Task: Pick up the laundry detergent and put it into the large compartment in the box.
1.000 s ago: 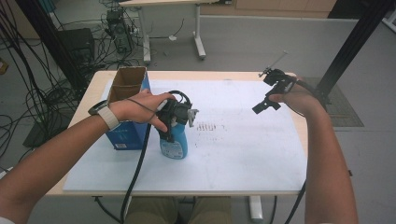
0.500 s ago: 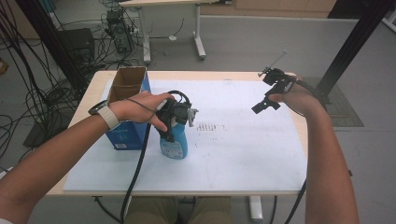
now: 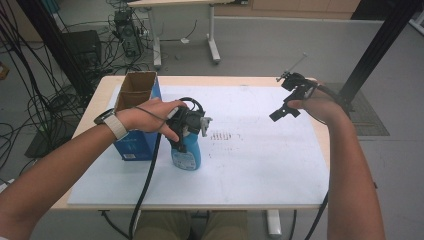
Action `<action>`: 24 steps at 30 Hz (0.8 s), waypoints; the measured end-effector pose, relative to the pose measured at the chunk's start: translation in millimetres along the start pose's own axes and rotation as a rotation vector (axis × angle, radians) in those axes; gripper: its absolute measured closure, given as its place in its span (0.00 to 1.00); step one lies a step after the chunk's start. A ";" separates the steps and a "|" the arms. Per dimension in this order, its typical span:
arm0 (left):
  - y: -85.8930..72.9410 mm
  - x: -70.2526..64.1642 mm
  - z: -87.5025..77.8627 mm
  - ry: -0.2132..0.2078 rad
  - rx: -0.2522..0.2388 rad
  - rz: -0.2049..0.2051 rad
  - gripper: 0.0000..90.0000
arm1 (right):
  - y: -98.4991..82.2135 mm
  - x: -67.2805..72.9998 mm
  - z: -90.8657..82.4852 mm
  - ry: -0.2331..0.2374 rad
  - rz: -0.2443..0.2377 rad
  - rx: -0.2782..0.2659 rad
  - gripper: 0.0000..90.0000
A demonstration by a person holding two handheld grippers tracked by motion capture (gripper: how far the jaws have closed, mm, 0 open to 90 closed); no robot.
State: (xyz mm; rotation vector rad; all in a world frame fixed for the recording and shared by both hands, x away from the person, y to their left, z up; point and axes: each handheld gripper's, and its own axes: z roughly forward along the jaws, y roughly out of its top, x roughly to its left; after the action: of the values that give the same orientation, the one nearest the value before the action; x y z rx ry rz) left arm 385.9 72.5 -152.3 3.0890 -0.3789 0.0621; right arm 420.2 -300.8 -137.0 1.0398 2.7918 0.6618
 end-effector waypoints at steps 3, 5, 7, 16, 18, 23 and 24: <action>-0.3 1.2 -0.1 -0.003 0.001 -0.002 0.42 | 0.7 0.7 -1.0 0.000 0.005 0.001 0.07; 0.5 1.6 0.1 -0.004 0.002 -0.001 0.42 | 0.5 0.7 -1.2 -0.001 0.000 -0.001 0.07; 1.2 2.1 0.2 -0.005 0.004 -0.004 0.42 | 0.3 1.0 -1.8 -0.002 0.001 -0.001 0.07; 2.0 3.2 0.2 -0.008 0.008 -0.004 0.42 | -2.0 0.5 -2.6 -0.005 0.005 -0.001 0.07; 1.7 3.2 0.2 -0.008 0.007 -0.005 0.42 | -2.1 0.5 -2.6 -0.005 0.005 0.000 0.07; 1.5 2.8 0.2 -0.006 0.006 -0.004 0.42 | -1.5 0.3 -2.5 -0.004 0.001 -0.001 0.07; 0.8 2.4 0.3 -0.006 0.003 -0.005 0.42 | -1.0 0.4 -2.5 -0.003 0.002 0.000 0.07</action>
State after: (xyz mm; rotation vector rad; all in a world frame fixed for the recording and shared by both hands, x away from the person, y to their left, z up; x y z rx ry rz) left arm 388.0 71.1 -152.5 3.0939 -0.3712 0.0539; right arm 418.7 -302.1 -135.1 1.0427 2.7888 0.6594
